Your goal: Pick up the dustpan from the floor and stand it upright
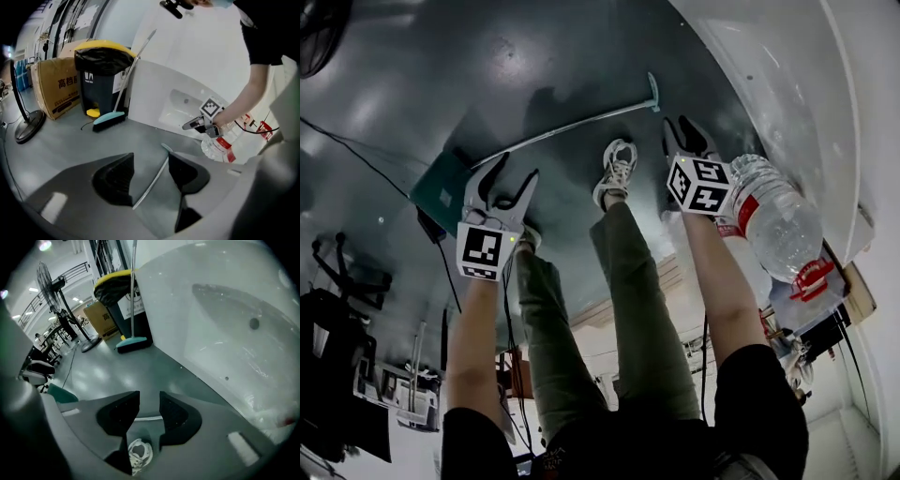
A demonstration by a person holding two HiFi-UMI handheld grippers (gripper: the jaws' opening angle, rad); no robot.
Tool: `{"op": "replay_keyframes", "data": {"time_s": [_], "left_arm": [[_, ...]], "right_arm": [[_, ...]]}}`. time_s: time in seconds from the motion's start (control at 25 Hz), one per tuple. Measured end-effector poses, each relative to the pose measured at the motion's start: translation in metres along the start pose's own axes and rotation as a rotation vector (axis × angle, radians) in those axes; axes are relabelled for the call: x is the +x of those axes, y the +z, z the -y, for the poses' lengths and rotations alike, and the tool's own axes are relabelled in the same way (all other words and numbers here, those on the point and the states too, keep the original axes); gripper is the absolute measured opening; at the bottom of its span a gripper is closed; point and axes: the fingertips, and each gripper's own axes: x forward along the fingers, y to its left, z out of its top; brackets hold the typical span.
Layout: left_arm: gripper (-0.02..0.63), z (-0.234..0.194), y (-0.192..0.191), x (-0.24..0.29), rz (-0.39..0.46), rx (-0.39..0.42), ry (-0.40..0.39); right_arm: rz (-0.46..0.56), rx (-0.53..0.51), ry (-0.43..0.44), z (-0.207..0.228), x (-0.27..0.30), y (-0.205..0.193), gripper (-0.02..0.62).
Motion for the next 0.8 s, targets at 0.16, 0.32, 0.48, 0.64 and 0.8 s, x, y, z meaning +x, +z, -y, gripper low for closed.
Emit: {"op": "replay_keyframes", "data": {"time_s": [0.16,0.32,0.48,0.64,0.8], "left_arm": [[0.258,0.001,-0.038,0.03,-0.037,-0.016,-0.004],[0.258,0.0,-0.076,0.063,-0.067,-0.032,-0.009],[0.258,-0.001,-0.107,0.092,-0.088,-0.059,-0.005],[0.258,-0.001,-0.132,0.116,-0.114,-0.085,-0.001],[0.258,-0.006,-0.142,0.13,-0.117,-0.141,0.028]], "right_arm": [[-0.084,-0.067,-0.02,0.028,0.046,-0.032,0.126],[-0.161,-0.119,-0.041,0.052,0.091,-0.065,0.126],[-0.226,-0.173,-0.037,0.065,0.13,-0.094,0.126],[-0.268,-0.209,-0.046,0.08,0.162,-0.111,0.126],[-0.271,-0.229,-0.04,0.082,0.186,-0.113,0.126]]}}
